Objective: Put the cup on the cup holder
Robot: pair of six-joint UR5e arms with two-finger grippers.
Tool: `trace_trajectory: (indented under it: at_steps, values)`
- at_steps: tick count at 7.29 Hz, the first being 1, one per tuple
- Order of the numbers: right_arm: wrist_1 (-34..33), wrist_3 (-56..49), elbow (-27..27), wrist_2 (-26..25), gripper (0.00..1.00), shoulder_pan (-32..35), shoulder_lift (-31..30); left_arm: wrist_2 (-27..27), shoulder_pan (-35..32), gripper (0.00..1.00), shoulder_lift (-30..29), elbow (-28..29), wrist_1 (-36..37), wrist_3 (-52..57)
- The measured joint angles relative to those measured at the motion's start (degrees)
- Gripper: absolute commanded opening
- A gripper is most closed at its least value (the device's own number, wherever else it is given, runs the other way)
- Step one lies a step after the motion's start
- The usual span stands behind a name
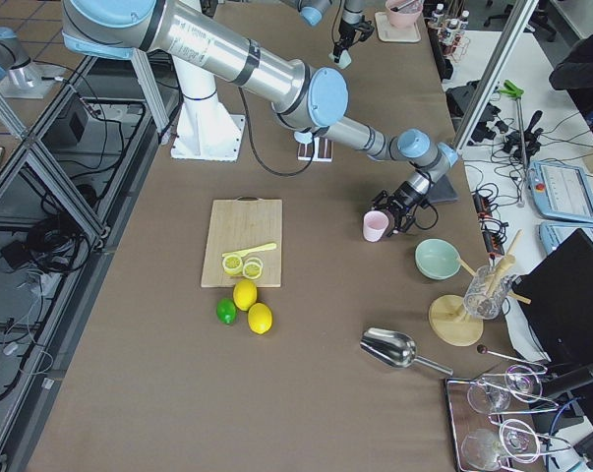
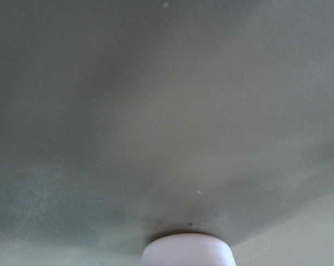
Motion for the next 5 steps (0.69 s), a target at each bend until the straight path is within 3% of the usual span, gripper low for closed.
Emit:
trace_trajectory:
  at_steps: [2,3,5]
  values:
    - [0.01,-2.73,-0.11,-1.14,1.0,-0.5,0.01,1.28,1.27,0.21,5.02,-3.65,-23.55,-12.57]
    - [0.01,-4.19,-0.24,-1.75,1.0,-0.61,0.04,4.38,2.61,0.21,7.52,-4.95,-34.4,-16.73]
    - [0.01,-6.02,-0.68,-2.37,1.0,-0.66,0.26,11.28,5.65,0.22,11.77,-7.16,-49.92,-19.63]
